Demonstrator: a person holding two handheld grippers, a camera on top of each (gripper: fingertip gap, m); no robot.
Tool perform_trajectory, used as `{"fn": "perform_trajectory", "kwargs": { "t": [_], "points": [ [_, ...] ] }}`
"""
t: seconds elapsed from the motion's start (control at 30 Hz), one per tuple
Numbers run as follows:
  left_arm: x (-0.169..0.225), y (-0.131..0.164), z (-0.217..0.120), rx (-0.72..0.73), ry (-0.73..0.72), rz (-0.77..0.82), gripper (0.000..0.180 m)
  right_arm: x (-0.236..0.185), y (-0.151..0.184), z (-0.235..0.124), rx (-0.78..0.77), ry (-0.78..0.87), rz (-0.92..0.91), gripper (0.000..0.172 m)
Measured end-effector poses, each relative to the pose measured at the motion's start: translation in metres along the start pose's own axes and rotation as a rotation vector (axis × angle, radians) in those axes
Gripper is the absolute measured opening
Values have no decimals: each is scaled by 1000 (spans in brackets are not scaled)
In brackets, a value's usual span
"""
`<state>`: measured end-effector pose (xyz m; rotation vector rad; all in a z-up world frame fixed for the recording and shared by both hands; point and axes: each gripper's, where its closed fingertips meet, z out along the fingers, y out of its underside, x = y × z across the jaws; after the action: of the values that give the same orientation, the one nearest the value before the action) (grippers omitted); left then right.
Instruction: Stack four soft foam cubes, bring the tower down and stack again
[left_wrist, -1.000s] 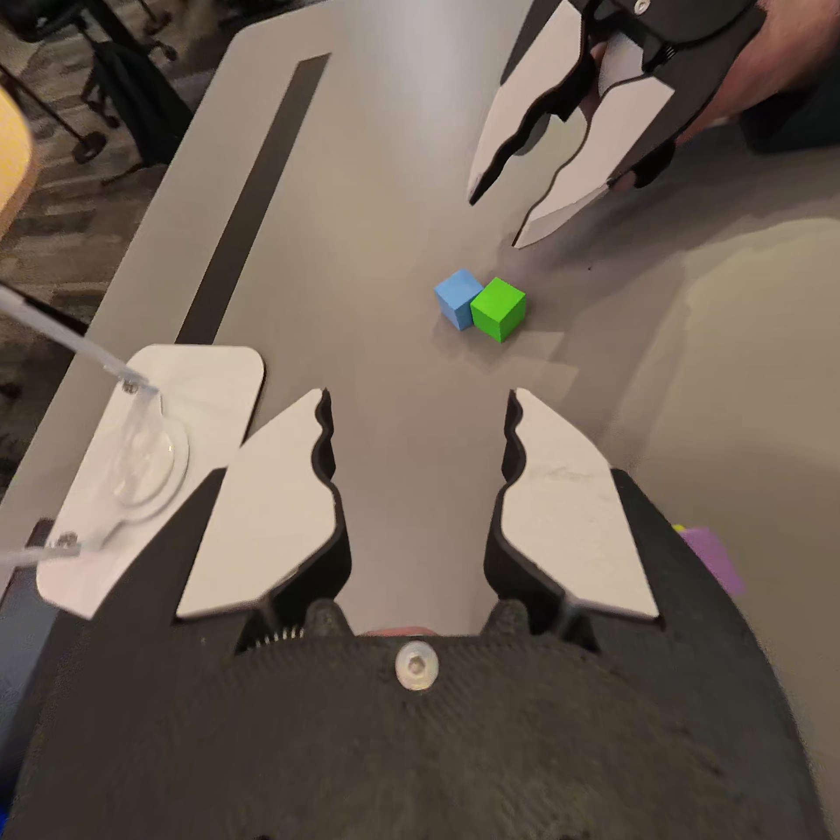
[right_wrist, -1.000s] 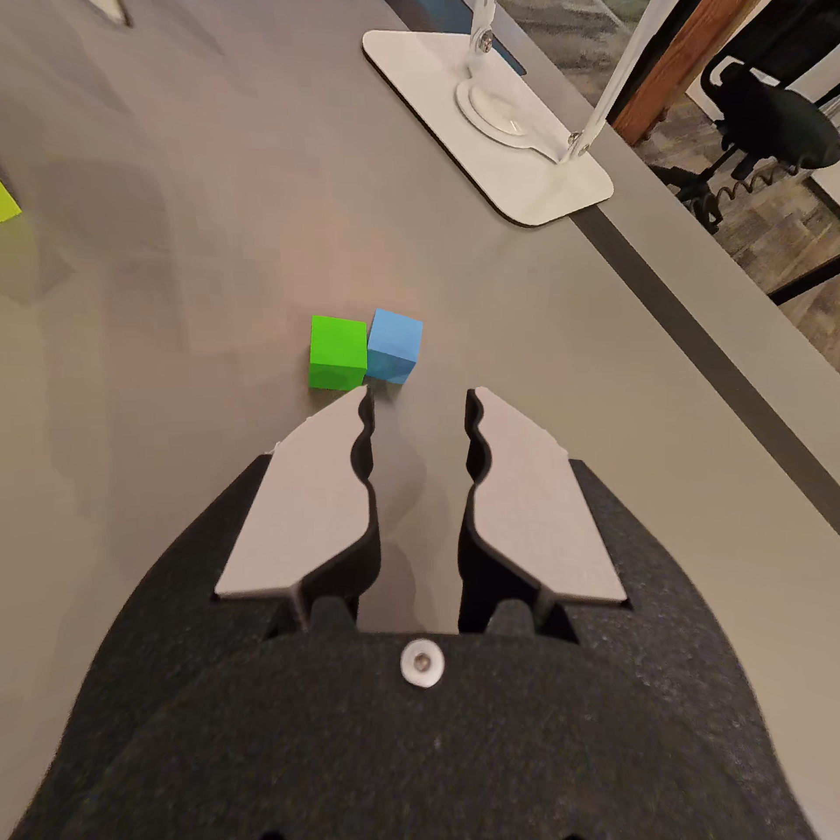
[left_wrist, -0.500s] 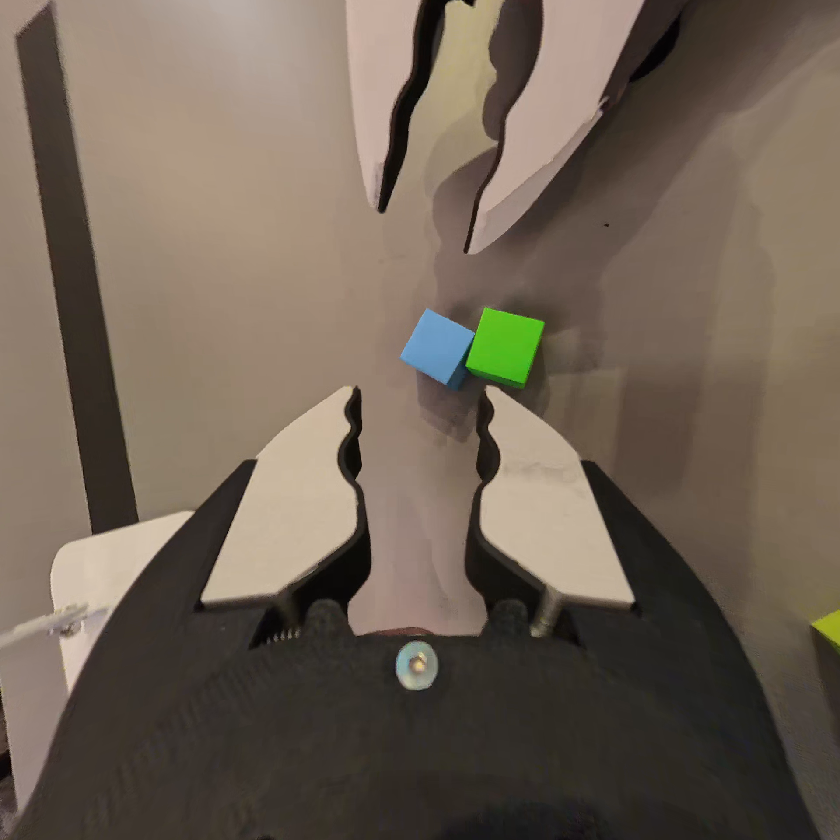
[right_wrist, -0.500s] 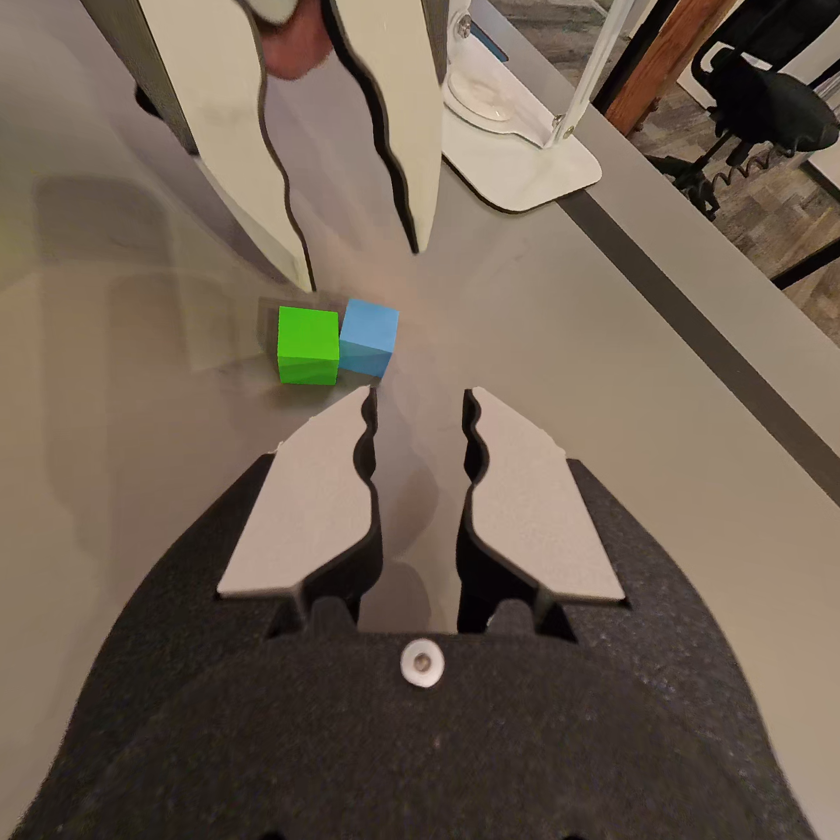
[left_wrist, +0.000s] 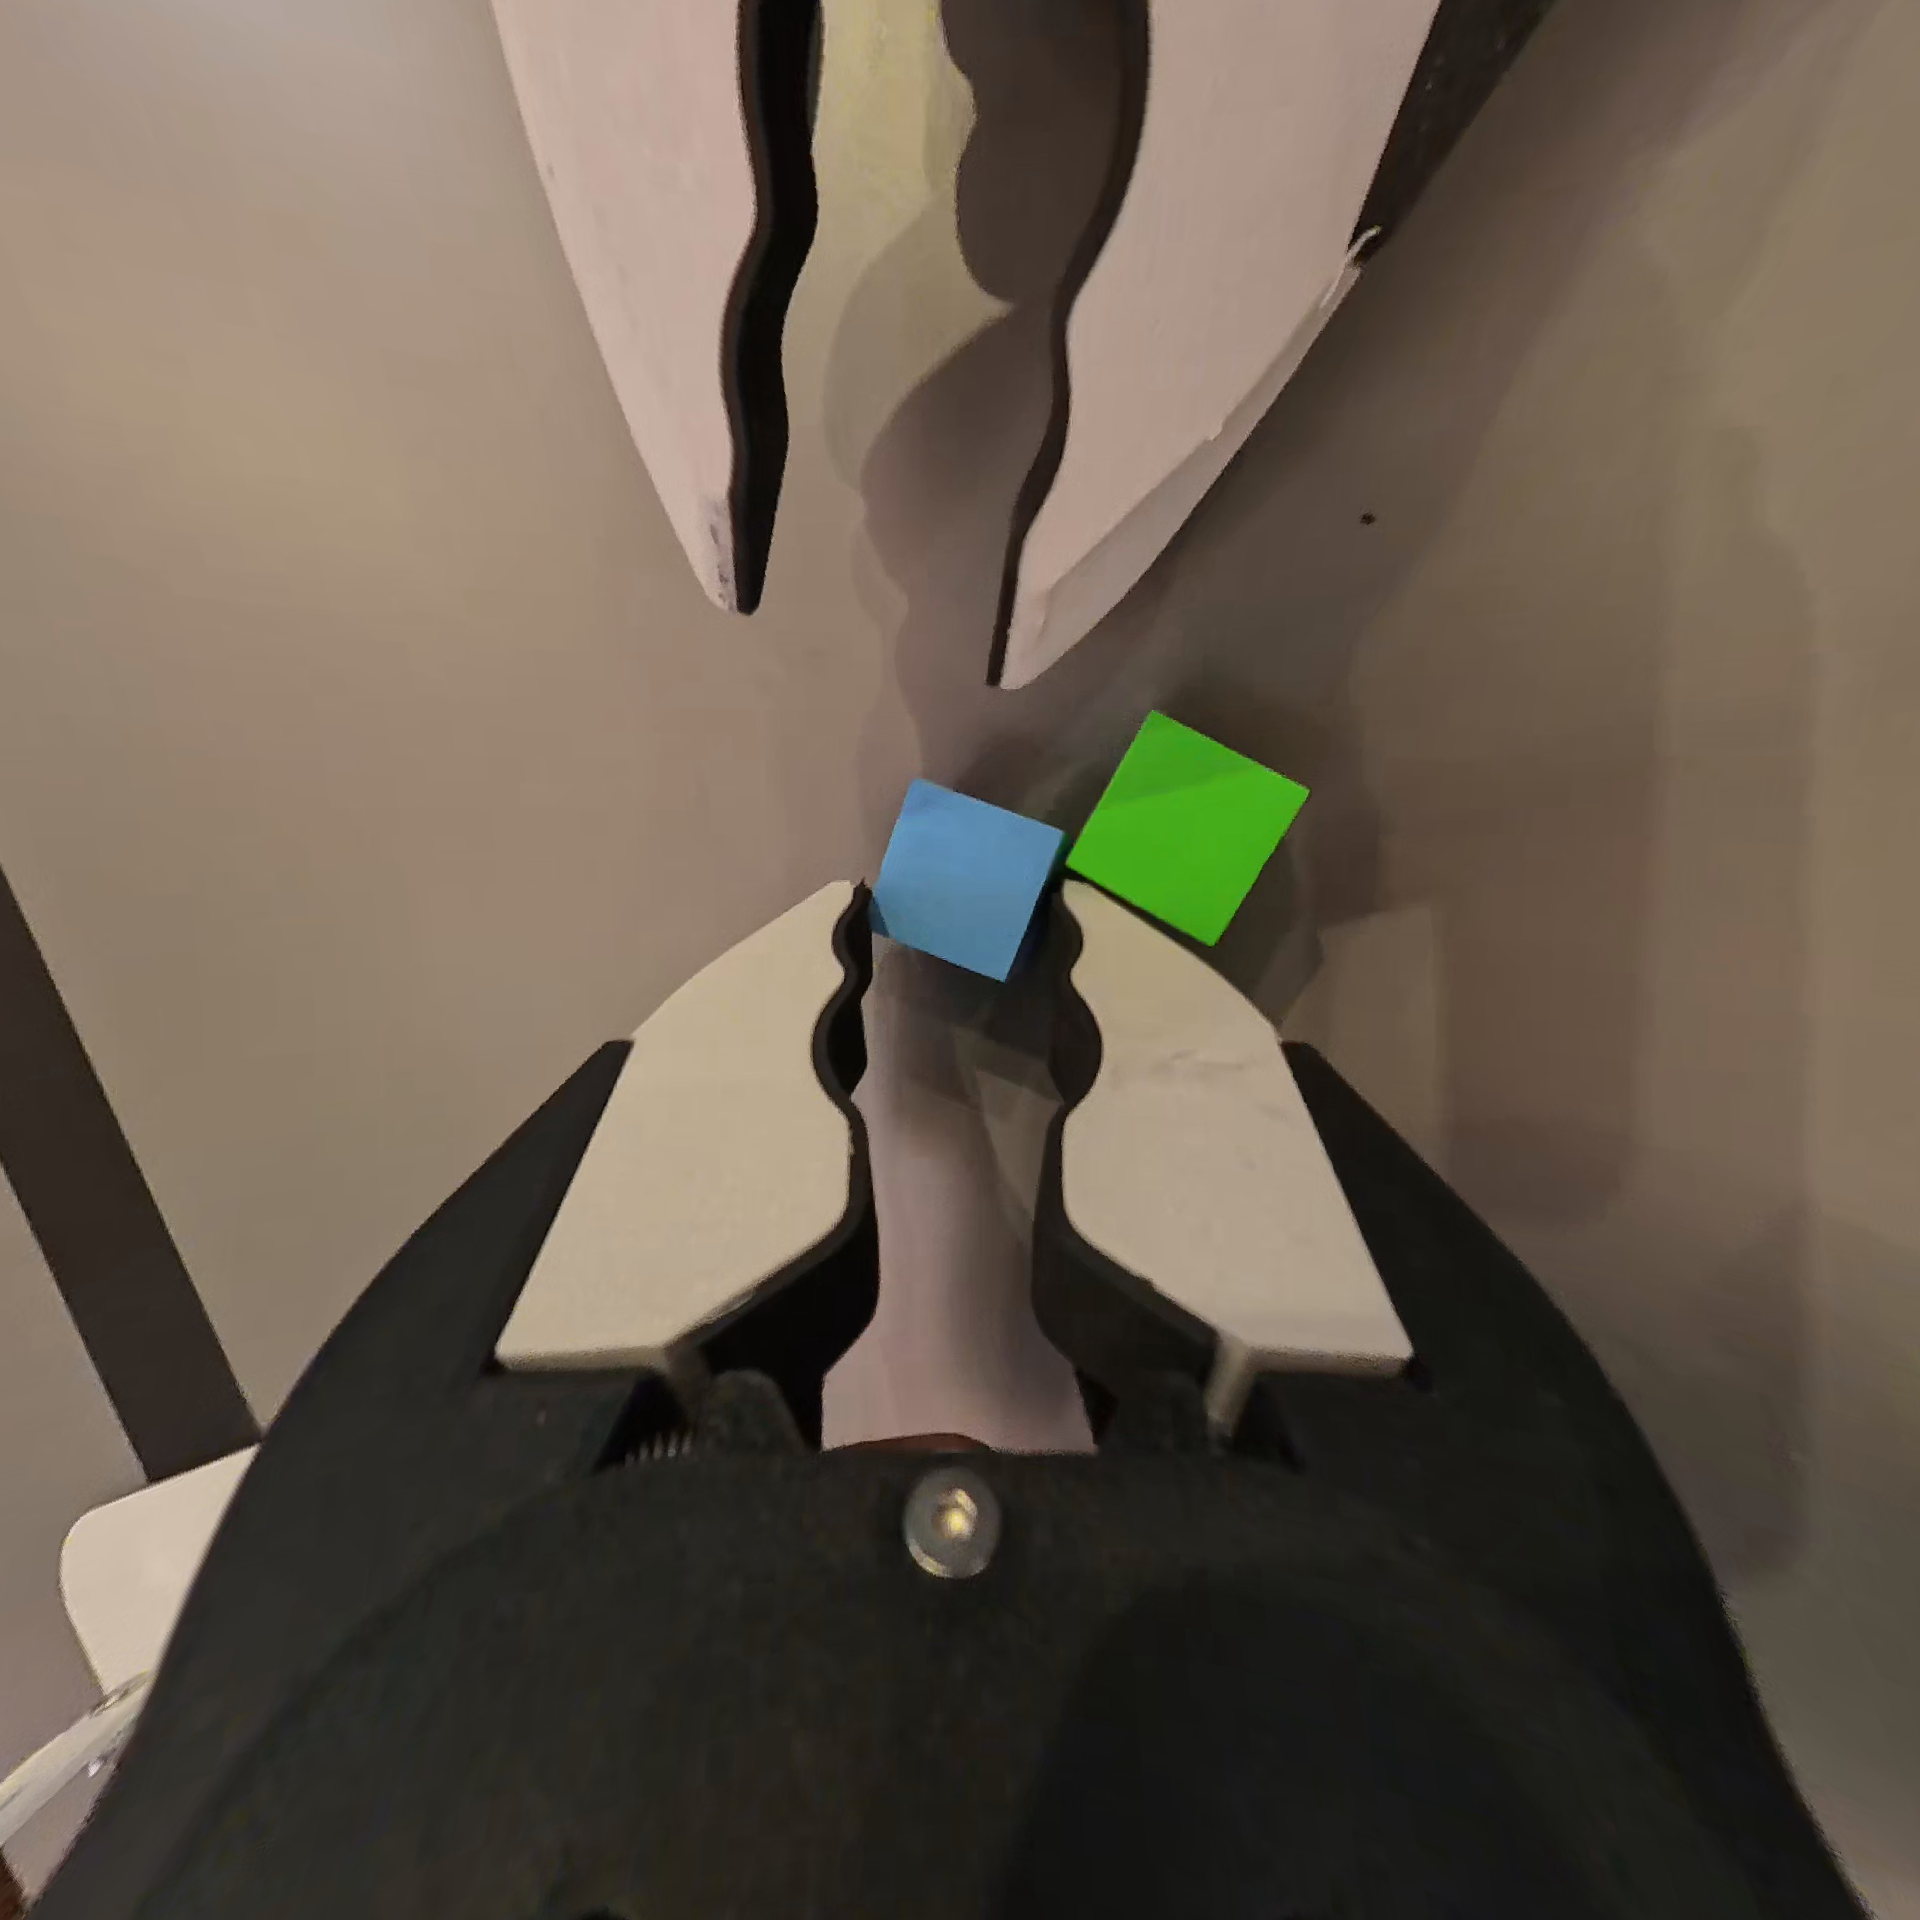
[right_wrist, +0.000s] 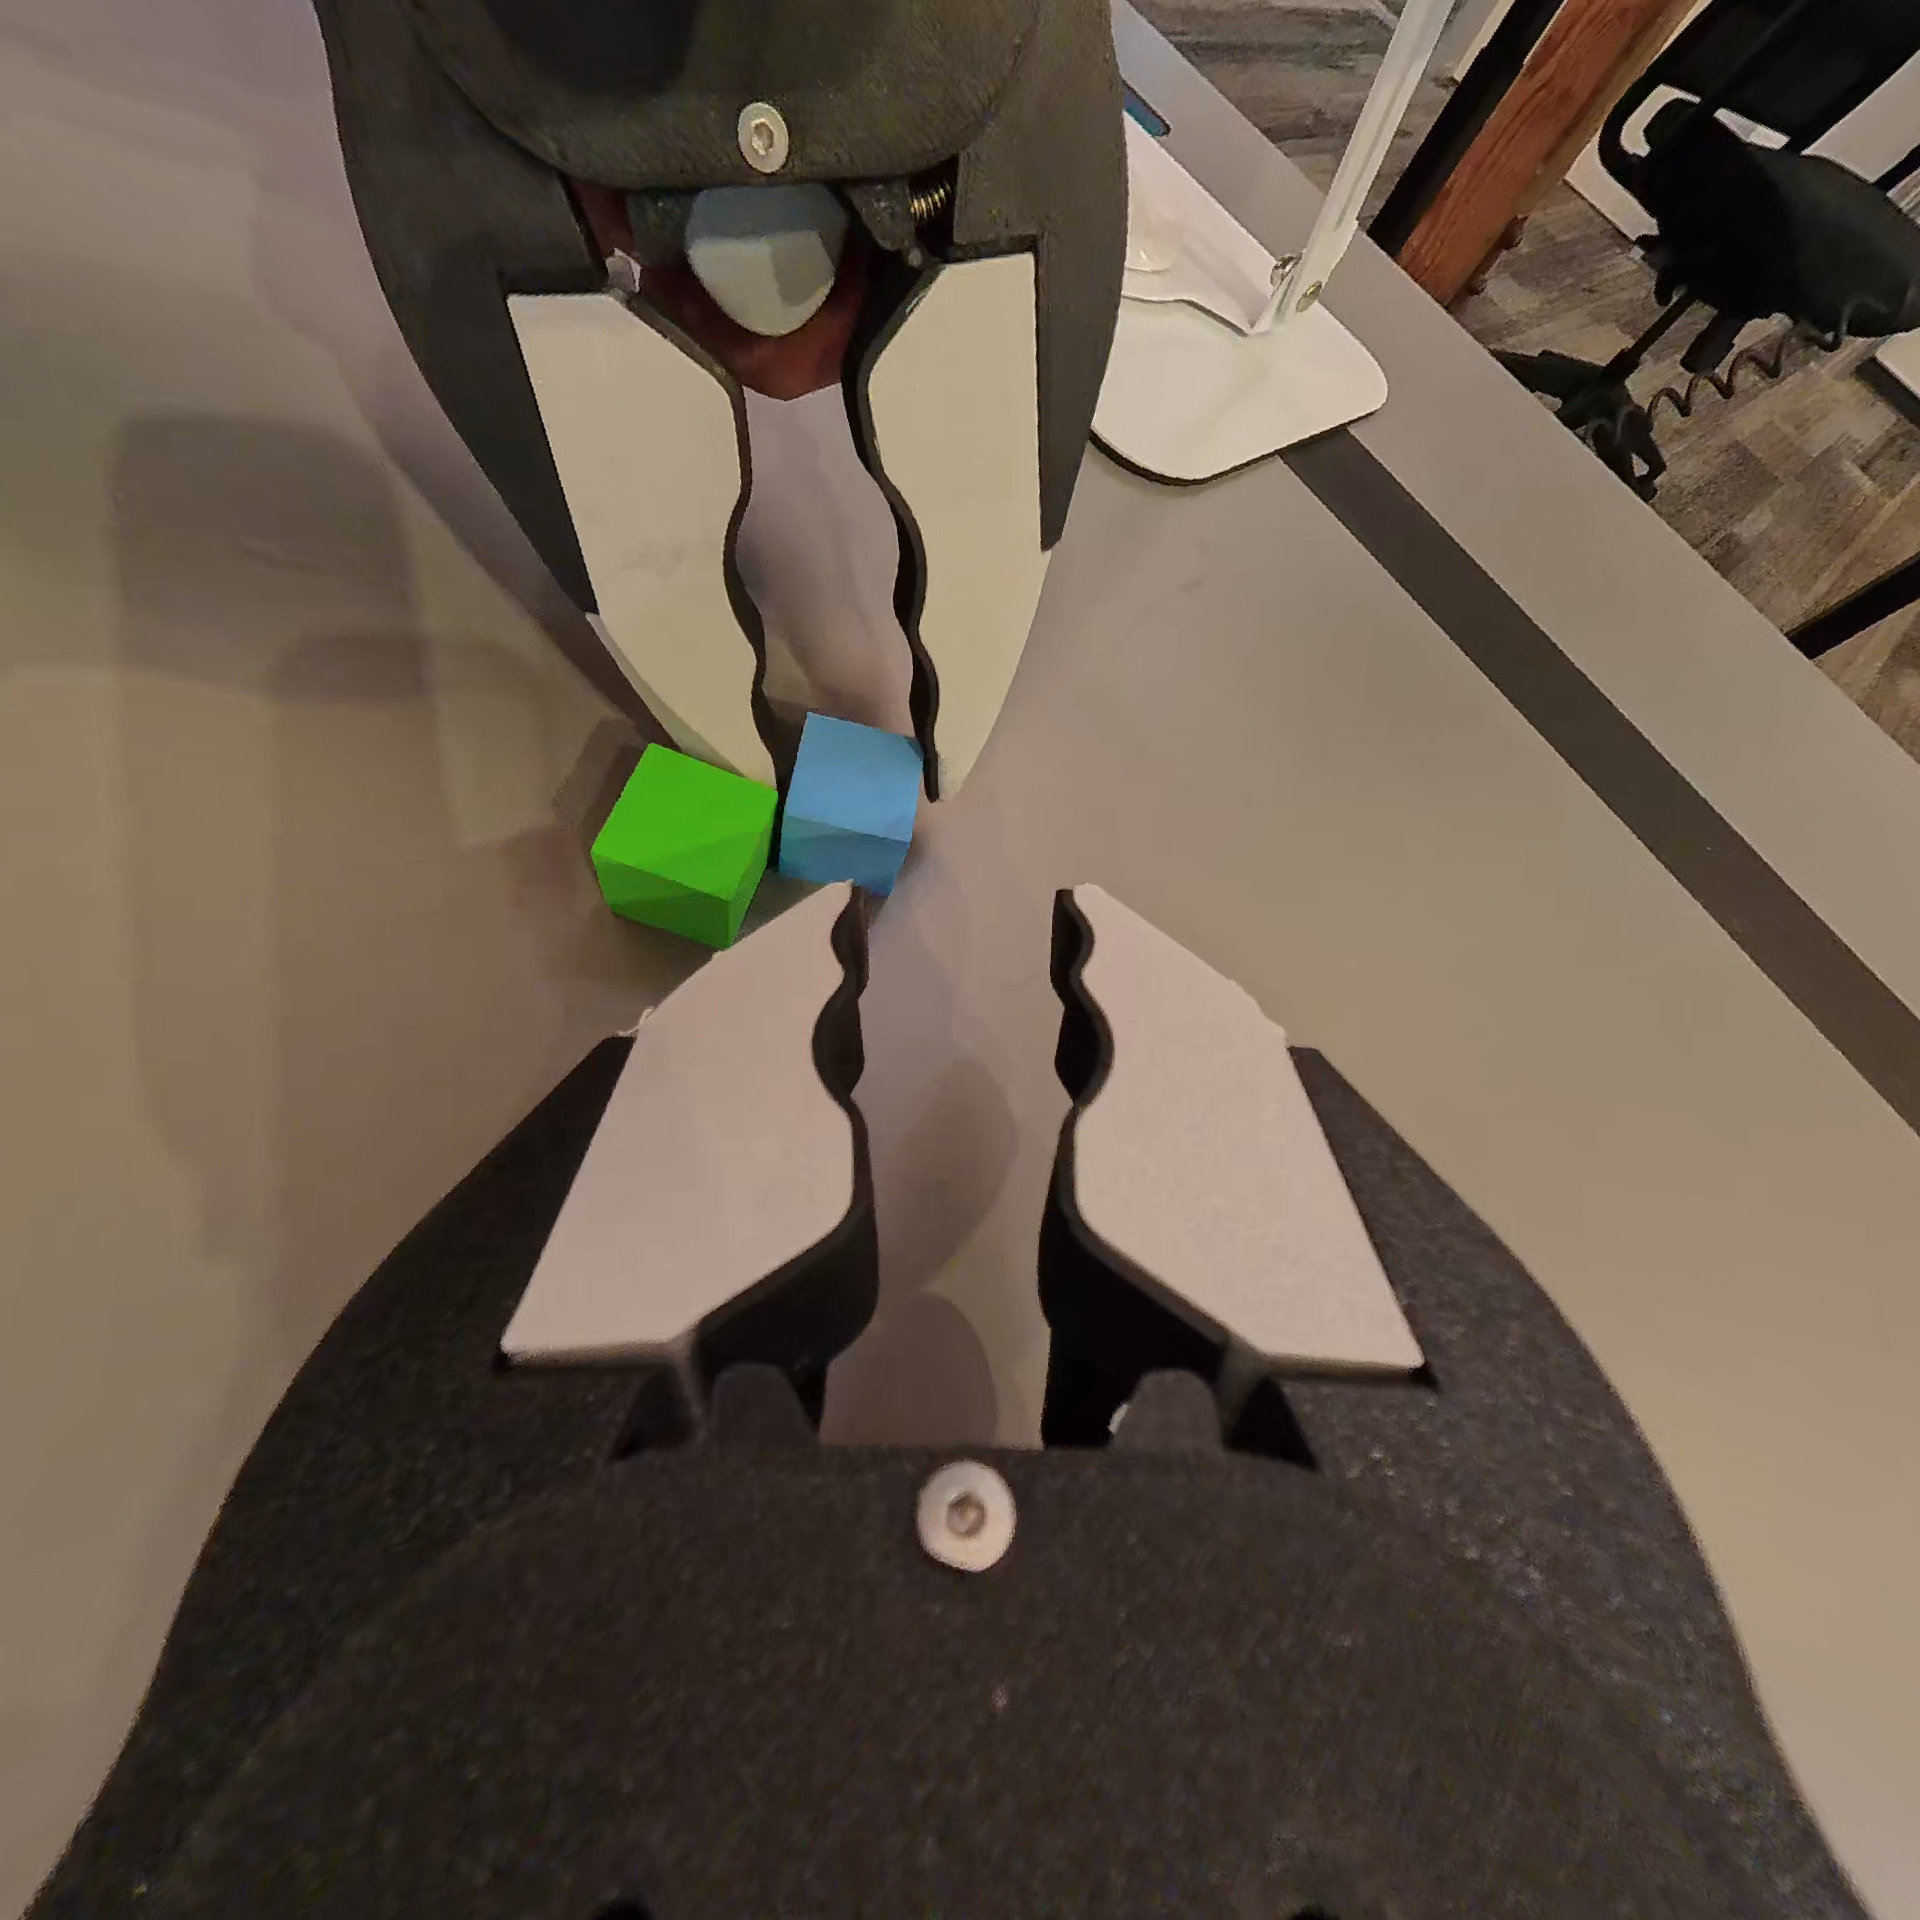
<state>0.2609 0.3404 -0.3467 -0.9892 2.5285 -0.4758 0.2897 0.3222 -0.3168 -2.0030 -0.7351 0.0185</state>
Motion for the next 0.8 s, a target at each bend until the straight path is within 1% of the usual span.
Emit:
{"fn": "perform_trajectory", "kwargs": {
  "t": [0.1, 0.2, 0.27, 0.37, 0.43, 0.67, 0.8],
  "points": [
    [-10, 3, -8, -9, -76, -33, 31, 2, 0, -1, 6, 6, 9, 33],
    [-18, 7, -28, -25, -174, -58, 31, 3, 0, -2, 11, 5, 21, 33],
    [-24, 12, -43, -57, -261, -73, 31, 2, 0, -1, 11, 1, 21, 33],
    [-29, 25, -66, -145, -401, -88, 31, 0, 1, 1, 5, -6, 15, 33],
    [-28, 32, -78, -180, -467, -104, 31, 0, 1, 1, 5, -6, 12, 33],
    [-22, 55, -117, -213, -646, -218, 30, 1, 2, 1, 0, -5, 22, 33],
    [-15, 66, -129, -208, -683, -281, 30, 1, 3, 2, -7, -1, 11, 33]
  ]
}}
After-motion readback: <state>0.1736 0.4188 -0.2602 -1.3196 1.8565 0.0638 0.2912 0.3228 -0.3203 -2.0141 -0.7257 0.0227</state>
